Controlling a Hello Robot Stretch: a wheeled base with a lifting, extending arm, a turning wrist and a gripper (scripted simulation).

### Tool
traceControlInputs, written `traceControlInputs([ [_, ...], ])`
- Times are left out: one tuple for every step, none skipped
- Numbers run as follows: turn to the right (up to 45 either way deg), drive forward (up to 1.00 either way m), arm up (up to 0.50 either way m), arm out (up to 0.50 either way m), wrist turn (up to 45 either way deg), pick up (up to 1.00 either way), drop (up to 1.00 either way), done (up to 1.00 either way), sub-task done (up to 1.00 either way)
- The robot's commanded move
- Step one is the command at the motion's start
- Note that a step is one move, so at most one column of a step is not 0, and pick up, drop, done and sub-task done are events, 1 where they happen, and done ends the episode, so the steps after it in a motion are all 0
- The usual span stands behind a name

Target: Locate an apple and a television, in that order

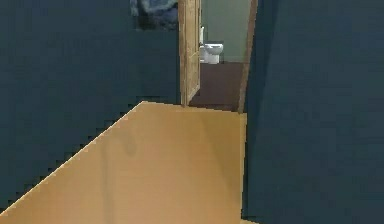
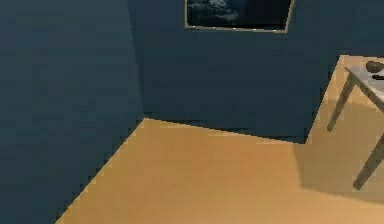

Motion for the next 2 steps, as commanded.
traceControlInputs([
  [-3.0, 0.0, 0.0, 0.0, 0.0, 0.0, 0.0, 0.0, 0.0],
  [0.0, 0.9, 0.0, 0.0, 0.0, 0.0, 0.0, 0.0, 0.0],
])
